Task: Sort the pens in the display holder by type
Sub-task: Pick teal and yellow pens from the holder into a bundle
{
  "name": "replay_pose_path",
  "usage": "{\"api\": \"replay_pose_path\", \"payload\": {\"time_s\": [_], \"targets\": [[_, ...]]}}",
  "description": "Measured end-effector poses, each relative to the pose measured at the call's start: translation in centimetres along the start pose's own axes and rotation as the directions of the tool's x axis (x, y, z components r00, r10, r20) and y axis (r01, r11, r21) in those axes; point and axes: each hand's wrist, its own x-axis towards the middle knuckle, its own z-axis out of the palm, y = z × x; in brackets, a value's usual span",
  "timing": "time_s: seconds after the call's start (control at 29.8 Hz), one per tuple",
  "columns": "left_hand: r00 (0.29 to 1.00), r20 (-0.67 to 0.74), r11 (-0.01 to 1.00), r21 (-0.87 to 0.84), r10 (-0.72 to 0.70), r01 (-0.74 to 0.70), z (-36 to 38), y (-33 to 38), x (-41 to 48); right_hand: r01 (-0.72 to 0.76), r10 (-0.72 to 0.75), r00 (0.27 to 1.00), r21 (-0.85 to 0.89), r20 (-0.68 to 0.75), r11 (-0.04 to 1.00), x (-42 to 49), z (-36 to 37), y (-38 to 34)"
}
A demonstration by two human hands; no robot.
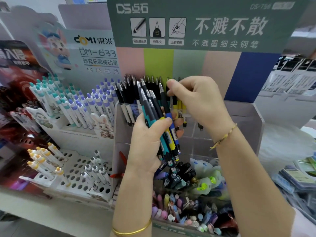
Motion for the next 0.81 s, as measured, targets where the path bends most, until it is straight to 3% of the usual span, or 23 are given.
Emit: {"api": "replay_pose_path", "payload": {"time_s": [0.07, 0.13, 0.27, 0.34, 0.4, 0.5, 0.64, 0.7, 0.81], "targets": [[1.0, -0.001, 1.0, 0.022, 0.015, -0.015, 0.2, 0.0, 0.1, -0.089, 0.054, 0.979, 0.17, 0.198, 0.981, -0.6, -0.1, -0.7], [1.0, -0.011, 0.999, 0.038, 0.023, -0.022, 0.3, 0.0, 0.1, -0.117, 0.059, 0.961, 0.201, 0.27, 0.973, -0.7, 0.1, -0.6], [0.997, -0.056, 0.999, 0.029, 0.046, -0.044, 0.0, 0.5, 0.3, -0.145, 0.083, 0.981, 0.378, 0.176, 0.914, -0.5, 0.5, -0.1], [0.994, -0.084, 0.995, 0.081, 0.069, -0.062, -0.3, 0.5, 0.4, -0.107, 0.094, 0.994, 0.404, 0.054, 0.908, -0.2, 0.9, 0.1], [0.993, -0.094, 0.993, 0.095, 0.077, -0.068, -0.6, 0.5, 0.4, -0.031, 0.064, 0.993, 0.317, -0.097, 0.948, 0.3, 1.0, 0.2], [0.995, -0.085, 0.999, 0.01, 0.043, -0.042, -0.9, 0.8, 0.2, 0.017, 0.041, 0.977, 0.272, -0.207, 0.962, 0.8, 0.5, 0.2], [0.992, -0.094, 0.996, 0.053, 0.078, -0.074, -1.1, 1.2, 0.0, 0.15, -0.076, 0.894, 0.136, -0.442, 0.979, 1.0, 0.1, 0.2], [0.992, -0.092, 0.994, 0.076, 0.091, -0.084, -1.0, 1.3, 0.0, 0.199, -0.162, 0.858, 0.024, -0.487, 0.98, 1.2, 0.3, 0.4], [0.993, -0.102, 0.997, 0.059, 0.06, -0.054, -1.0, 1.1, 0.0, 0.167, -0.211, 0.88, -0.138, -0.425, 0.976, 1.5, 0.7, 0.7]]}}
